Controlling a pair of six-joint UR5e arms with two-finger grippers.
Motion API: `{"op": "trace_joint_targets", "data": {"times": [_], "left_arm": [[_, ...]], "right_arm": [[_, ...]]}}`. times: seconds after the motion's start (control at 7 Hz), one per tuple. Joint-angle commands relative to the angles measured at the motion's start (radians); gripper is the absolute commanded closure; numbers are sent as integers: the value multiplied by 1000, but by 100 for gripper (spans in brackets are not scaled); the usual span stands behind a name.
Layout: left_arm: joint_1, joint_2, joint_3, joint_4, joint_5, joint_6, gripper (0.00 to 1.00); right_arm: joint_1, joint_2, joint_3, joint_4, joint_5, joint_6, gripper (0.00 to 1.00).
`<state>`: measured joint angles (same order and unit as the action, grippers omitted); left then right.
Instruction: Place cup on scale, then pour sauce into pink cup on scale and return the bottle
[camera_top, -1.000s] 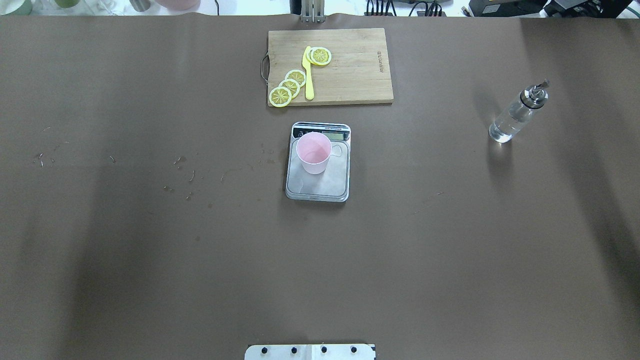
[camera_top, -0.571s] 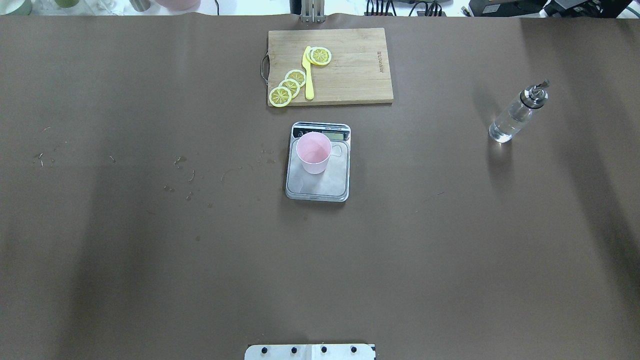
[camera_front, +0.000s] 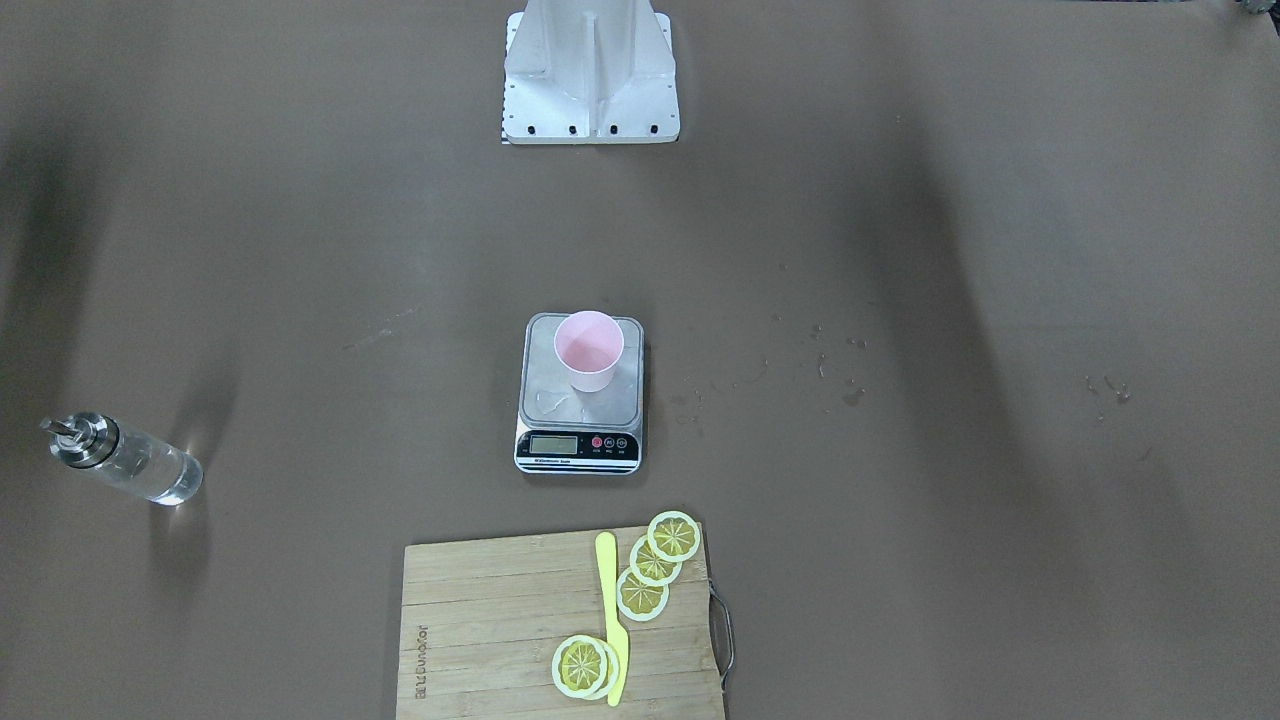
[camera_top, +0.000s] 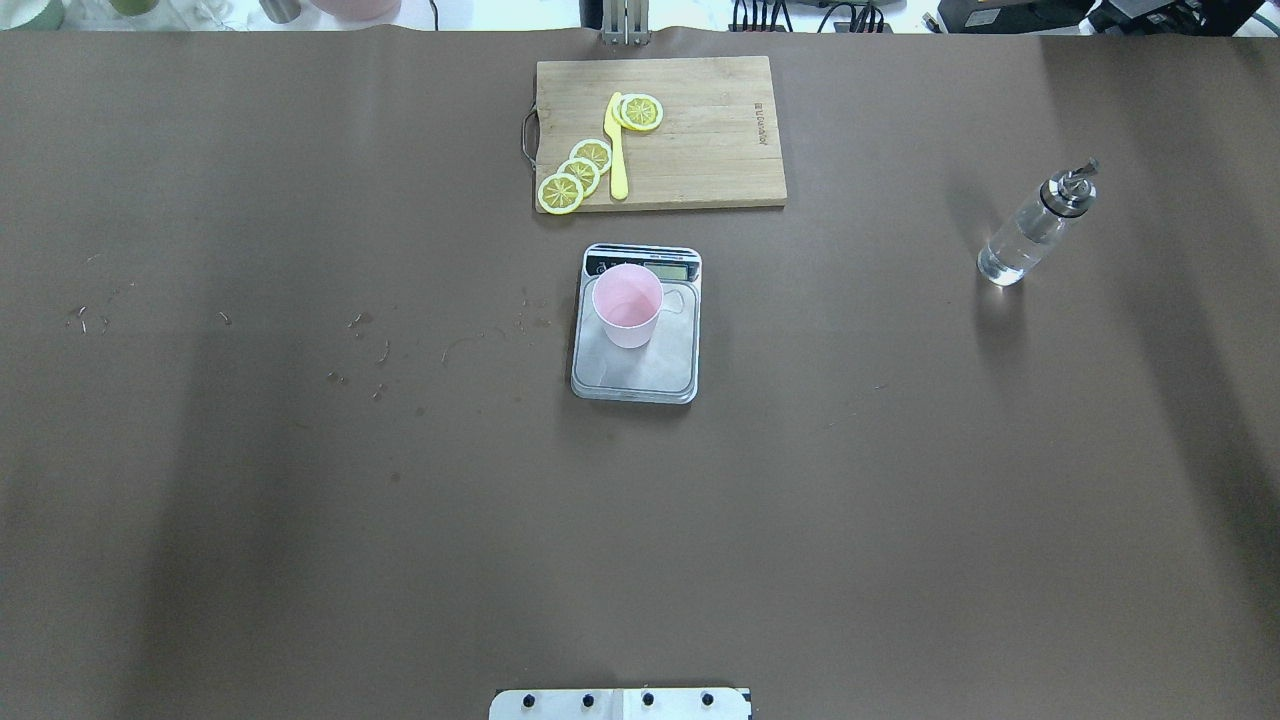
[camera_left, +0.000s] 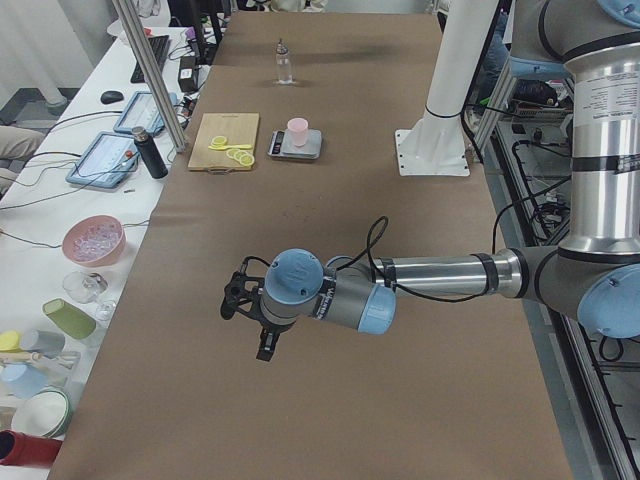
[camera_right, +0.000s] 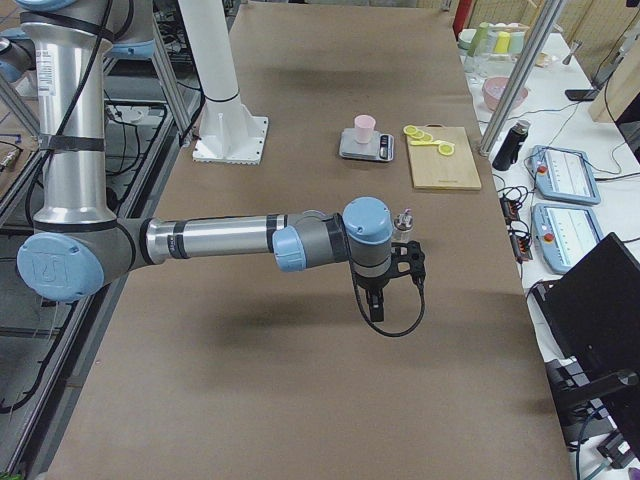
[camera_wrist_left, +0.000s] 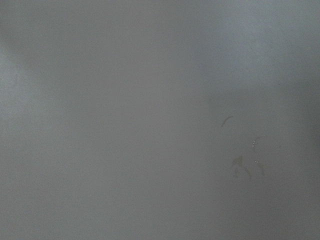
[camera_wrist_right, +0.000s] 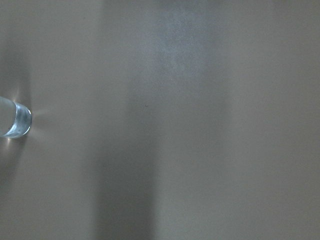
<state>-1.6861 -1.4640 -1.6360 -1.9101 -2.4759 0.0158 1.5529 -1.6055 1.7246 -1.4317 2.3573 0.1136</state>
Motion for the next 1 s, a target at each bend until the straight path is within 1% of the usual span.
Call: {"op": "trace_joint_targets", "data": {"times": [0.0, 0.29, 0.86], "left_arm": [[-3, 40, -50, -1, 0, 3, 3], [-3, 72, -83, -3, 0, 3, 3], [-3, 73, -79, 3, 0, 3, 3]], "right_arm": [[1, 7, 27, -61, 2, 0, 0], [0, 3, 27, -99, 10, 0, 0], [0, -13, 20, -98, 20, -9, 0]]}}
